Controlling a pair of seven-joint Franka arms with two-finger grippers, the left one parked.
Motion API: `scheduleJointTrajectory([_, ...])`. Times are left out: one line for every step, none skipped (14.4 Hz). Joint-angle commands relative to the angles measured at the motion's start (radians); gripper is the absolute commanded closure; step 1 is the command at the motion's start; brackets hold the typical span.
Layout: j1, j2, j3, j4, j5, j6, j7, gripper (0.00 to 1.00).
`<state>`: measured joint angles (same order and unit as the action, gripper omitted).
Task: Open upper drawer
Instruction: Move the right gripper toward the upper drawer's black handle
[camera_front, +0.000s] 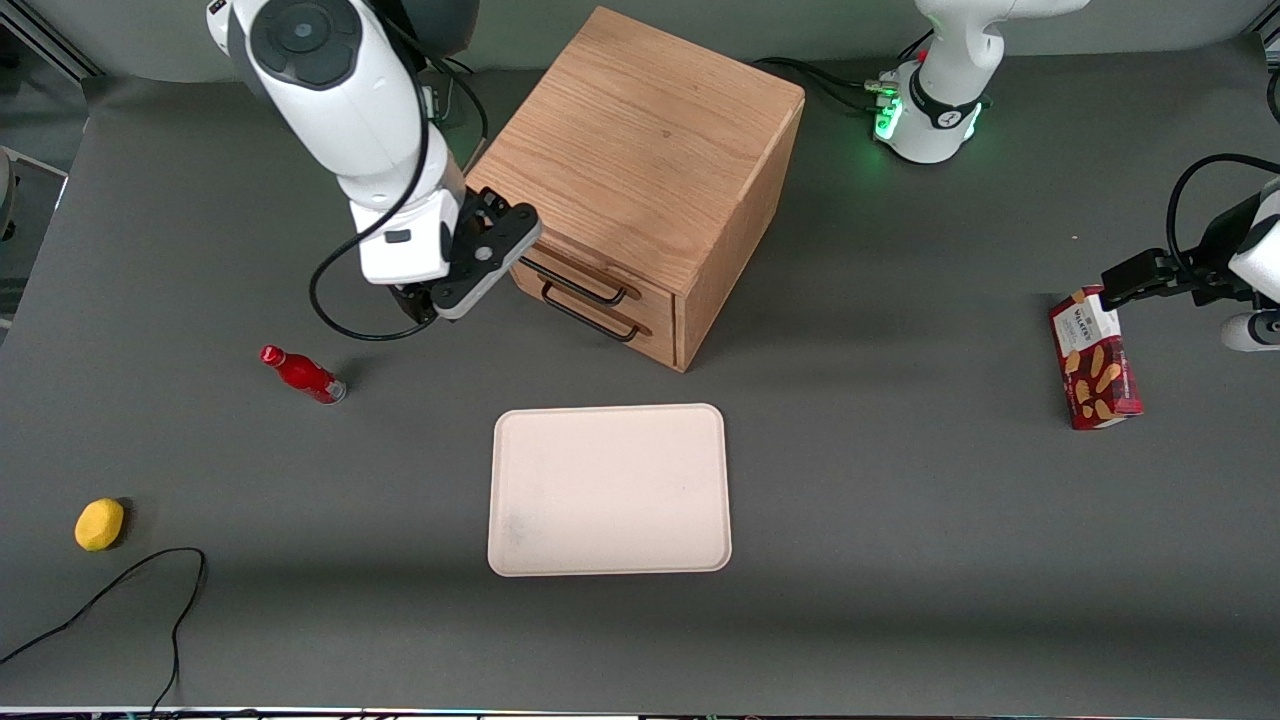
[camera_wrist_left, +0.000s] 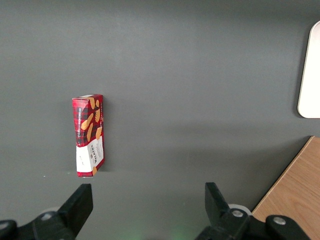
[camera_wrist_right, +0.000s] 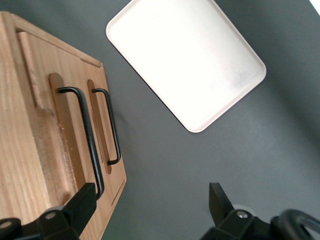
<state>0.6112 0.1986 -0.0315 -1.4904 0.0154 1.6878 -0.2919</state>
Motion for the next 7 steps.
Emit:
scheduleJointTrajectory([0.03,0.036,-0.015,0.021,0.061,0.003,-0.03,0.0])
scheduleJointTrajectory([0.03,0.042,-0.015,0.019,0.087,0.016,-0.032,0.0])
scheduleJointTrajectory([0.031,0.05,-0.015,0.019,0.092,0.019,-0.032,0.0])
scheduleJointTrajectory([0.035,0.059,-0.015,0.021,0.092,0.021,-0.033,0.0])
scheduleJointTrajectory([0.036,0.061,-0.015,0.019,0.092,0.032,-0.055,0.0])
scheduleJointTrajectory([0.036,0.059,-0.015,0.013,0.092,0.035,-0.087,0.0])
scheduleJointTrajectory([0.036,0.058,-0.015,0.003,0.092,0.038,-0.113,0.0])
